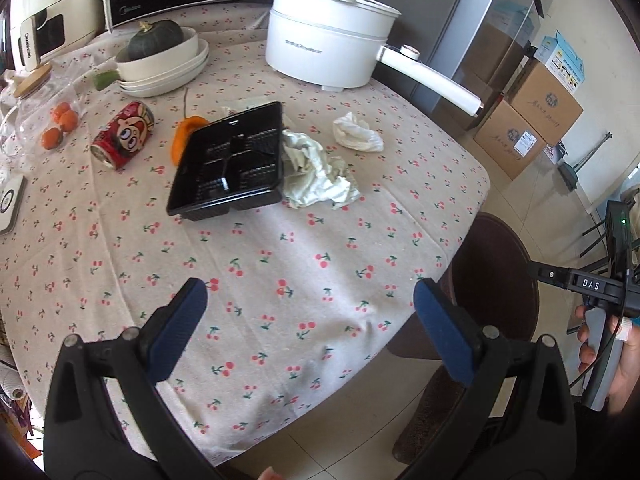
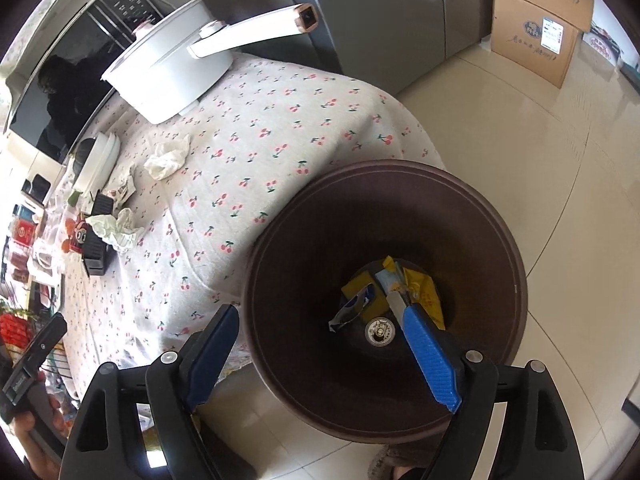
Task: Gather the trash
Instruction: 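Grasp the crumpled white plastic bag with the right tool while the left reaches the black tray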
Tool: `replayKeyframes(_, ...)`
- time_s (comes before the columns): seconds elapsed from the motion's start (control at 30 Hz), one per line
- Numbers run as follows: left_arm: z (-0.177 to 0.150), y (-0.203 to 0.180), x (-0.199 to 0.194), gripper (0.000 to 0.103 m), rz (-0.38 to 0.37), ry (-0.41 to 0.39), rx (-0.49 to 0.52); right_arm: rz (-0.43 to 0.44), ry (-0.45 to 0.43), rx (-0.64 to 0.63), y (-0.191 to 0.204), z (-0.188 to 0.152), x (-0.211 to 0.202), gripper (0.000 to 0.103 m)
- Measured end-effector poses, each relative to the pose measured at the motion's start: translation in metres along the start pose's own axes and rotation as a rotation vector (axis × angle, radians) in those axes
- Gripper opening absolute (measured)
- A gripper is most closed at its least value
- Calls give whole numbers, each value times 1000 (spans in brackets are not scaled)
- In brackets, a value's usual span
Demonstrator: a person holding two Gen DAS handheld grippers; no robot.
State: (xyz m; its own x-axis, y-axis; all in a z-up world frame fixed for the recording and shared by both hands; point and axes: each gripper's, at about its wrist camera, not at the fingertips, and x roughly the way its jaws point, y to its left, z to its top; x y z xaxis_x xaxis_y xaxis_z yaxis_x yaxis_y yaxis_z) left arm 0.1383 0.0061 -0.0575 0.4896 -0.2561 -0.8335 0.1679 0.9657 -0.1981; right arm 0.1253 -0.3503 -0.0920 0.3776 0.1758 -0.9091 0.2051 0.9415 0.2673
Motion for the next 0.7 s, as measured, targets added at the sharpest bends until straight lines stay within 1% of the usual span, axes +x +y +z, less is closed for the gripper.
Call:
replayKeyframes(0.23,-7,48,-15,102,27,-15,-77,20,6,-81,59,4,11,87)
replayKeyframes(0.43,-13,90,-28,102,73,-25,-139,36,12,-142,110,6,21,87)
replayKeyframes(0.57,-18,117,-35,102,109,-24,-198,42,17,-182,142,7,31,87)
replayKeyframes(0.7,-20,142,-40,102,151,-27,-260,36,2,-217,173,11,38,87)
